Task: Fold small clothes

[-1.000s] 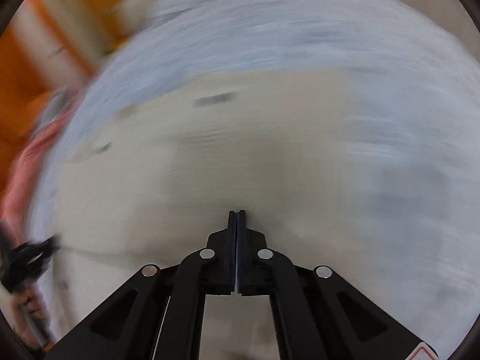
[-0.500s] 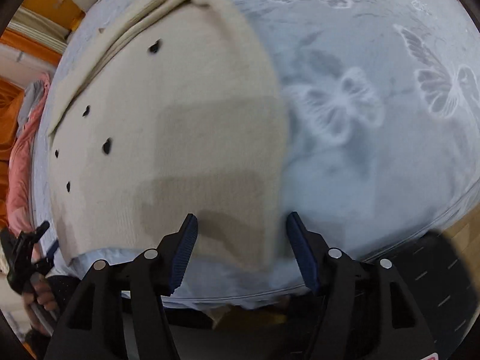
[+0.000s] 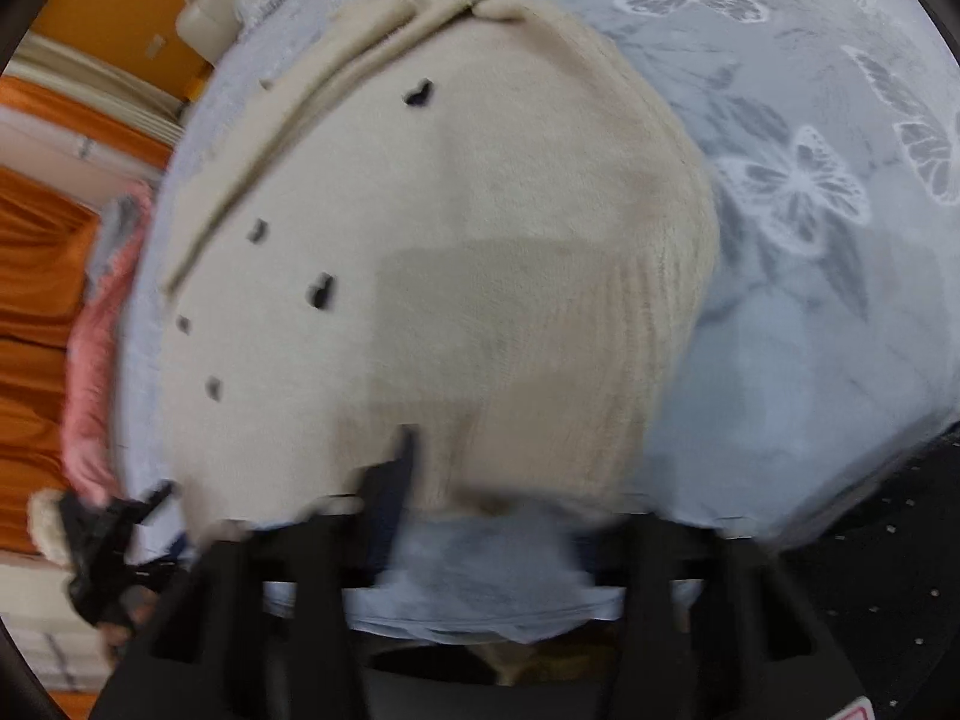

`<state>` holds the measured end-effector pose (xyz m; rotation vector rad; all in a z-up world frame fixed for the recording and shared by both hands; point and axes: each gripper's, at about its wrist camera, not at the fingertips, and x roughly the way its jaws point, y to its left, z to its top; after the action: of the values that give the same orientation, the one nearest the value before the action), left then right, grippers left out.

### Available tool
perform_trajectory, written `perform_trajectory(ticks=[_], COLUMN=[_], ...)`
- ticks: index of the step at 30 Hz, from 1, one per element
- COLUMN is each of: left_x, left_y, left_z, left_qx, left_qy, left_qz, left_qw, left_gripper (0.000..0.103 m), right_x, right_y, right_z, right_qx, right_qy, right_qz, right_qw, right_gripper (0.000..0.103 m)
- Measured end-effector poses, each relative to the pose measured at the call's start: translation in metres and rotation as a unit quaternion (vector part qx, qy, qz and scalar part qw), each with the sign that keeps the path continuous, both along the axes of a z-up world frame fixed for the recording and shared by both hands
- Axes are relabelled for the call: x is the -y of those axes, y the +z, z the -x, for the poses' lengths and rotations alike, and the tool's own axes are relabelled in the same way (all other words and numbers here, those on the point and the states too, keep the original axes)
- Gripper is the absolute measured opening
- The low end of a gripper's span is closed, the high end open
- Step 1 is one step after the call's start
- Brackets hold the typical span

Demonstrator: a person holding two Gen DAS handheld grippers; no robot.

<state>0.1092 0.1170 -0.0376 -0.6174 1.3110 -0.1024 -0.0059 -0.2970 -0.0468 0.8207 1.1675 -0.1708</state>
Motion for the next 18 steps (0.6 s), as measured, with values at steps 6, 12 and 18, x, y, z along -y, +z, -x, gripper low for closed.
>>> perform_trajectory(ticks=[6, 12, 18], left_x=[-0.003, -0.018, -0.019], left_y=[0.048, 0.107, 0.102], left_z=[0.012, 0.053, 0.115], left_qx=[0.040, 0.089, 0.058], left_qy=[-0.009, -0.042, -0.082], left_qz=[0.027, 0.035, 0.026], left_qw=[0.9988, 0.9945, 0.9946], left_gripper=[0.008, 0.007, 0.006], right_x=[-0.012, 0.001, 0.003], right_y=[0.060, 0.109, 0.107], right_z=[0.002, 0.051, 0.119], right_qx=[0.076, 0.120, 0.086], right_qy=[0.014, 0.022, 0.054], right_qz=[0.046, 0.067, 0.075], right_qw=[0.996, 0.990, 0.992], right_gripper=[0.010, 0.008, 0.008])
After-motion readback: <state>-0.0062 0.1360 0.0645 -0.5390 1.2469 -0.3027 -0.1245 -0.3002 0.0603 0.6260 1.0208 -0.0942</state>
